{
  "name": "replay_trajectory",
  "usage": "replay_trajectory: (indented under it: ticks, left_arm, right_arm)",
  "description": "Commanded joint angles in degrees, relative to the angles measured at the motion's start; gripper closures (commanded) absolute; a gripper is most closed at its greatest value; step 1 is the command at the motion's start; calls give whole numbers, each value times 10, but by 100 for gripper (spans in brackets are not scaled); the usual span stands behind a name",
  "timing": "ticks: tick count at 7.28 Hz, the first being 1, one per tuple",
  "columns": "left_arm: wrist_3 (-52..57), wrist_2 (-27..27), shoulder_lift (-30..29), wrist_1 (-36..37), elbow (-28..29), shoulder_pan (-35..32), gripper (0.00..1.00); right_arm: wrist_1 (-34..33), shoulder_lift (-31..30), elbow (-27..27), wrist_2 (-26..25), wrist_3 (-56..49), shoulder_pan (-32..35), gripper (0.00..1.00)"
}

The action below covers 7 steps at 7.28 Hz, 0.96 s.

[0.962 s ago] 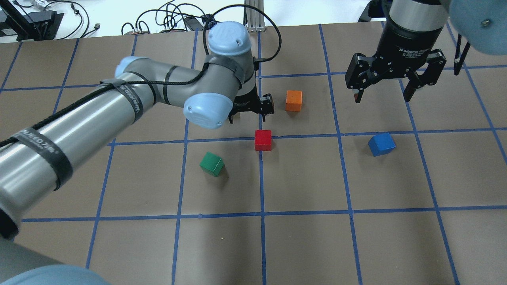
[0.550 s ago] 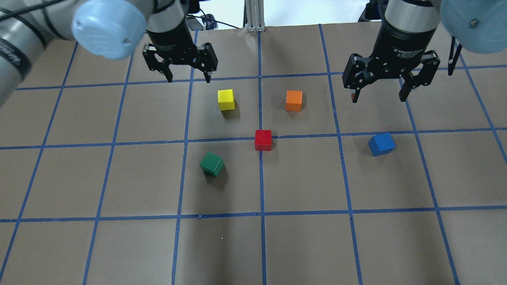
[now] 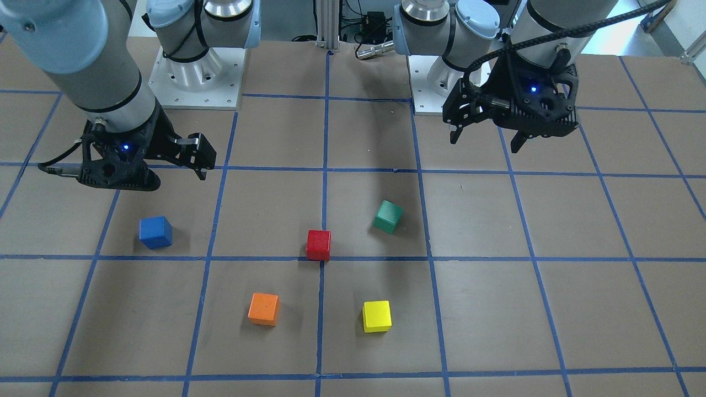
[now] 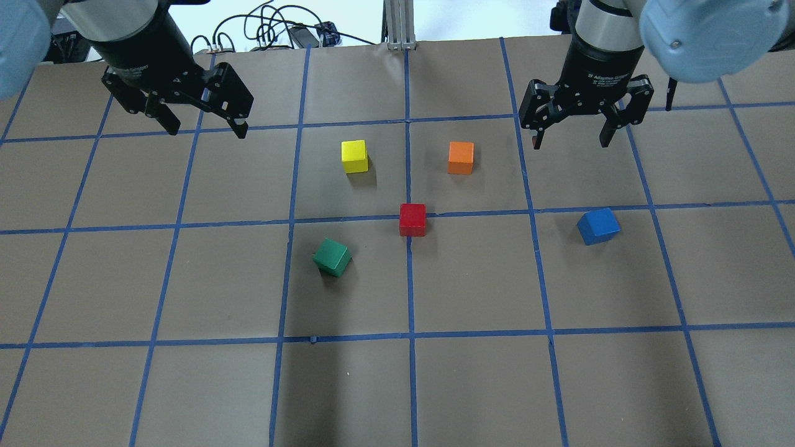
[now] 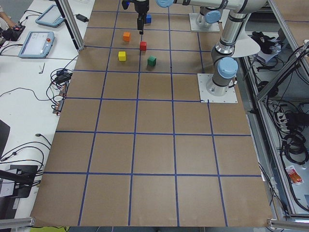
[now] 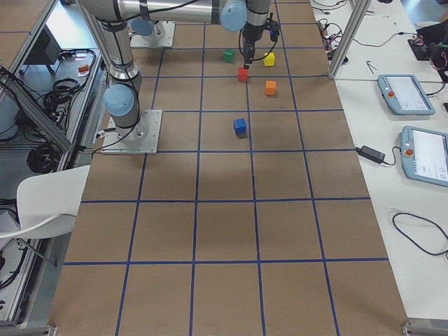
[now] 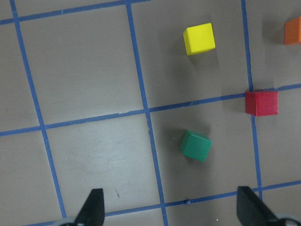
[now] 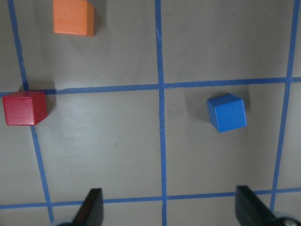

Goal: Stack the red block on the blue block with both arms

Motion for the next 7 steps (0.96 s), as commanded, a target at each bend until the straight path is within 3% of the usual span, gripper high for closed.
replay_trajectory:
  ticks: [1,4,7]
  left_arm:
    - [-4,1,7,81,-50,4,0]
    - [-8,2,13,70,-45,1,0]
    - [-7,30,14,67,-48,2,0]
  right_arm:
    - [-63,26,0,1,-5,2,0]
    - [-121,60,1,10,-1,45,0]
    - [-138,70,4,12,2,71,0]
